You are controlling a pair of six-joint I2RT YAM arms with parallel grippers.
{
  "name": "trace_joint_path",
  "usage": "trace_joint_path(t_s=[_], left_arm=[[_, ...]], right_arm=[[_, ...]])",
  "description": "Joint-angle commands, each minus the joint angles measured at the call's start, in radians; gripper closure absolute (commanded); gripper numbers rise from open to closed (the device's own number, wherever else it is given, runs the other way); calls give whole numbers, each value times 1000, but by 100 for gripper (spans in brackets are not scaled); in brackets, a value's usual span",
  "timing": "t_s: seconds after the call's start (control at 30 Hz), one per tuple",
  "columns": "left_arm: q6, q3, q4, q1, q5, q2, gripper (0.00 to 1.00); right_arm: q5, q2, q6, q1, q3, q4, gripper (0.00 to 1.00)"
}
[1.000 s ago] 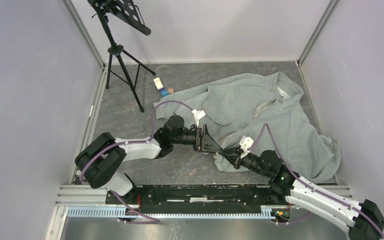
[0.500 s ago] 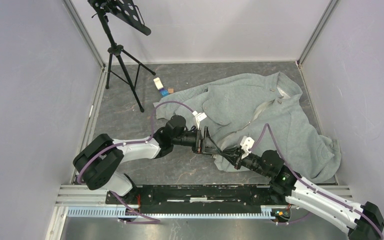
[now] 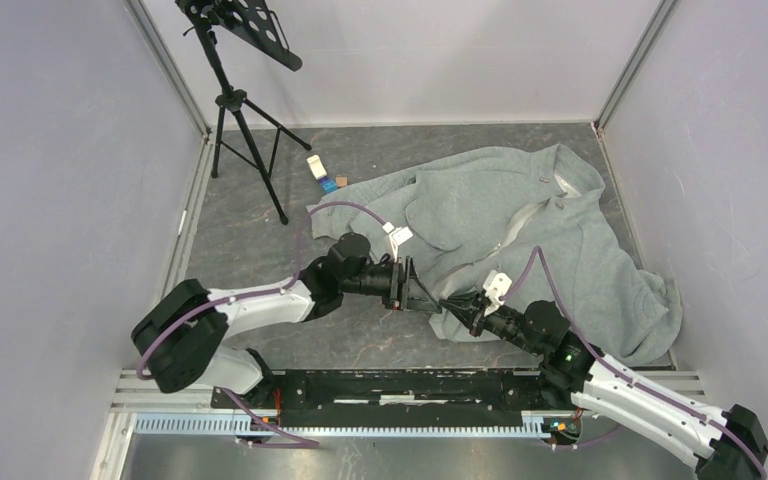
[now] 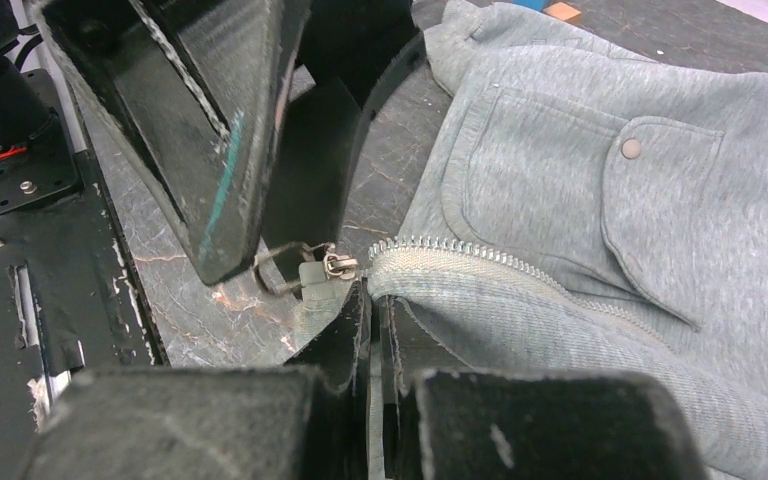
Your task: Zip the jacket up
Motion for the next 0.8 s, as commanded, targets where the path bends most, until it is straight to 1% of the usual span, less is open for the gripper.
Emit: trace_joint_path(t_s=[0.0, 0.07, 0.2, 0.27, 0.33, 0.43, 0.53, 0.57, 0.63, 0.7, 0.77], left_arm=[[112, 20, -135, -5, -73, -91, 35], [122, 23, -158, -5, -73, -101, 37], [118, 13, -172, -5, -82, -120, 45], [123, 11, -168, -15, -88, -136, 47], [104, 19, -127, -65, -92, -130, 49], [84, 75, -121, -146, -78, -84, 51], [73, 59, -116, -177, -115, -115, 54], [75, 40, -123, -176, -135, -146, 54], [115, 35, -225, -173, -183, -200, 51], [148, 40, -318, -165, -229, -250, 43], [157, 35, -359, -141, -255, -299, 36]], right_arm=[[10, -1, -19, 3, 13, 32, 99], [22, -3, -21, 3, 15, 31, 99], [38, -1, -29, 3, 22, 31, 99], [40, 4, -25, 2, 24, 36, 99], [40, 6, -13, 3, 19, 56, 99], [65, -2, 10, 3, -7, 99, 99], [98, -19, 24, 3, -27, 117, 99], [101, -25, 28, 3, -33, 121, 99], [135, -35, 35, 3, -41, 127, 99], [135, -41, 29, 4, -53, 140, 100], [133, -45, 16, 3, -75, 164, 99]])
